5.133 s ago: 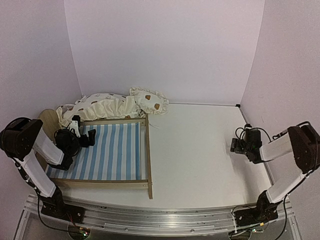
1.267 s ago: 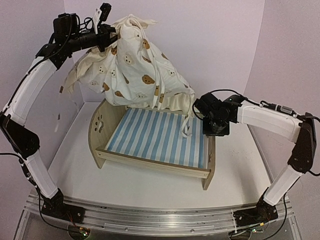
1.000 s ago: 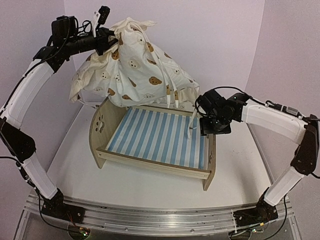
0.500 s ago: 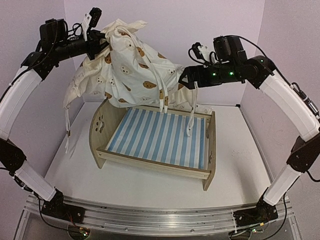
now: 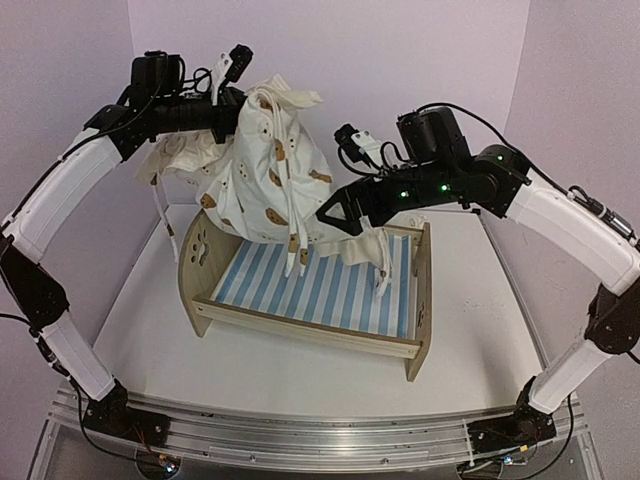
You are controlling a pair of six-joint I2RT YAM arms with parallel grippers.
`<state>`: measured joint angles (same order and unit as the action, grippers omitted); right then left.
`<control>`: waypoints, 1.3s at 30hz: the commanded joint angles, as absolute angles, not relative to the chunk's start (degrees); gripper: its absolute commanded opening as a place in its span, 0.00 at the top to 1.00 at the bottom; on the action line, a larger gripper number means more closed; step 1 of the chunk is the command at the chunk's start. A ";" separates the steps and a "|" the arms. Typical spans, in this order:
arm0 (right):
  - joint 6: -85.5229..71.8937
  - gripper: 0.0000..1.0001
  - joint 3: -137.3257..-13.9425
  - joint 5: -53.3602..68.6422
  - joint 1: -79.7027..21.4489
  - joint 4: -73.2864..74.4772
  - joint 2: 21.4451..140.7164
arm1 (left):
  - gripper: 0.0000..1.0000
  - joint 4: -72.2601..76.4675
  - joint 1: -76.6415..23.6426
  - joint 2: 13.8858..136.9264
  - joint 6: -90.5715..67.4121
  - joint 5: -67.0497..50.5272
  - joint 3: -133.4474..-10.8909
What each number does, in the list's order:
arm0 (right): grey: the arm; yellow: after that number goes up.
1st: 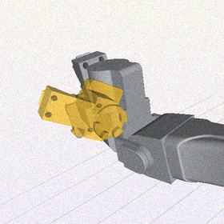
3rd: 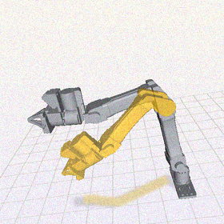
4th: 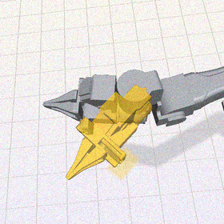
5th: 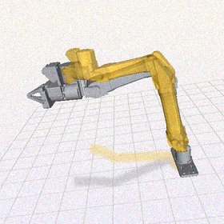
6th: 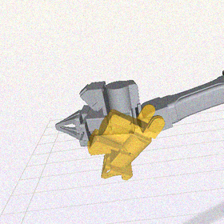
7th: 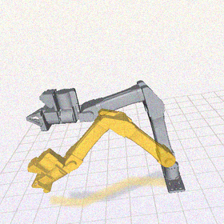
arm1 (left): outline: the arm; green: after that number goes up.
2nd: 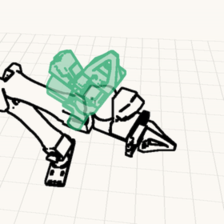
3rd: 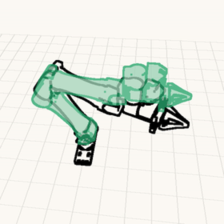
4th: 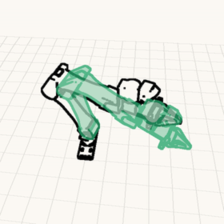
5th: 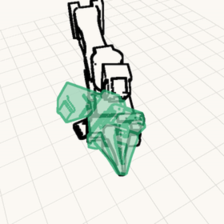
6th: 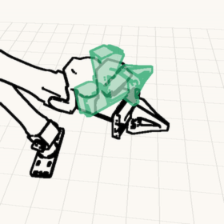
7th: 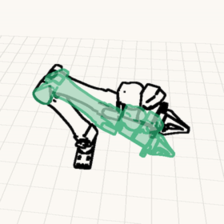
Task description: Set up the pet bed
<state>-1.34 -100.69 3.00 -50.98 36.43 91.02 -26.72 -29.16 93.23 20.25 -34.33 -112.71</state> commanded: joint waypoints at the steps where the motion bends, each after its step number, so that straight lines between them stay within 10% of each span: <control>1: 3.07 0.02 -102.08 1.88 -54.21 31.37 87.81 | 1.00 -25.11 -33.27 91.98 24.27 -32.63 -111.99; 21: 5.92 0.03 -109.87 0.94 -55.90 18.37 98.46 | 1.00 -26.08 -36.42 90.26 28.29 -28.98 -110.78; 25: 1.81 0.55 -109.44 -8.78 -55.86 18.62 98.18 | 1.00 -27.25 -36.47 90.23 27.14 -31.01 -111.94; 28: -1.23 1.00 -106.73 -17.12 -55.56 18.46 94.75 | 0.68 -29.79 -36.47 89.59 27.37 -30.88 -112.72; 32: -5.46 1.00 -100.95 -20.83 -53.64 18.76 89.39 | 0.22 -38.33 -36.41 89.09 32.33 -28.95 -114.89; 39: -9.77 1.00 -90.83 -4.20 -46.47 19.85 81.74 | 0.06 -55.49 -36.39 83.23 54.80 -15.09 -107.25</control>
